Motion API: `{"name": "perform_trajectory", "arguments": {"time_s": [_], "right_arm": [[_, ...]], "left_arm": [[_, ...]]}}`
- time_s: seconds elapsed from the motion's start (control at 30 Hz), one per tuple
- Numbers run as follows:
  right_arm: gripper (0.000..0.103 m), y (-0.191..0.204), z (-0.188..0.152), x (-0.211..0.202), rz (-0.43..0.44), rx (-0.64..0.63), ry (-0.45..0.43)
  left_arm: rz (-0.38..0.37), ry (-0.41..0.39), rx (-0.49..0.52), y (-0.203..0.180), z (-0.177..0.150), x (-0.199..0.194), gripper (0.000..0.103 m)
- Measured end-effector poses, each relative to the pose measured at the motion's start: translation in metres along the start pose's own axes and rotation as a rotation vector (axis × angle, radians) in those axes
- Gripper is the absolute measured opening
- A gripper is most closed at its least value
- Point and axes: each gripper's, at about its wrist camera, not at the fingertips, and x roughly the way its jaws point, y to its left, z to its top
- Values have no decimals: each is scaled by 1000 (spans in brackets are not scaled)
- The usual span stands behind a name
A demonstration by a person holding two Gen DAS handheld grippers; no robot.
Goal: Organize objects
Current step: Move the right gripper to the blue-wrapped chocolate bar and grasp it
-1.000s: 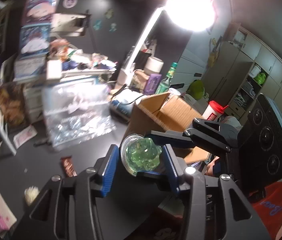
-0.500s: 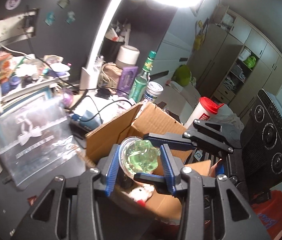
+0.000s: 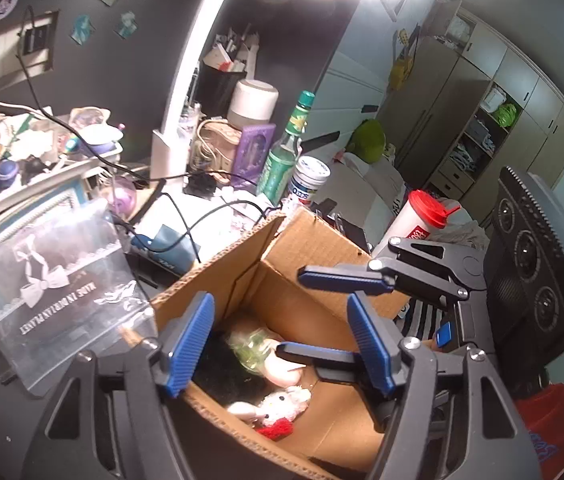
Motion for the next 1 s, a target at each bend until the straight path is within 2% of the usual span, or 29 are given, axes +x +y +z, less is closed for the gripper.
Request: {"name": "perform_trajectory", "arguments": {"time_s": [0.07, 0.33, 0.47, 0.63, 0.8, 0.9, 1.0], "right_arm": [[46, 0, 0, -2, -10, -5, -3], [46, 4, 0, 1, -13, -9, 12], [46, 17, 4, -6, 12, -18, -11], [46, 55, 17, -17, 93, -51, -70], [46, 114, 26, -8, 210, -92, -88], [46, 147, 25, 9, 279, -82, -73], [46, 173, 21, 38, 327, -59, -23]], "left_arm": [[24, -15, -4, 3, -1, -7, 72], [117, -82, -6, 11, -15, -43, 73], [172, -129, -20, 18, -27, -73, 74], [259, -200, -48, 33, -50, -117, 76], [364, -264, -98, 57, -89, -159, 82], [413, -283, -132, 73, -115, -174, 82], [465, -292, -171, 92, -142, -184, 83]]}}
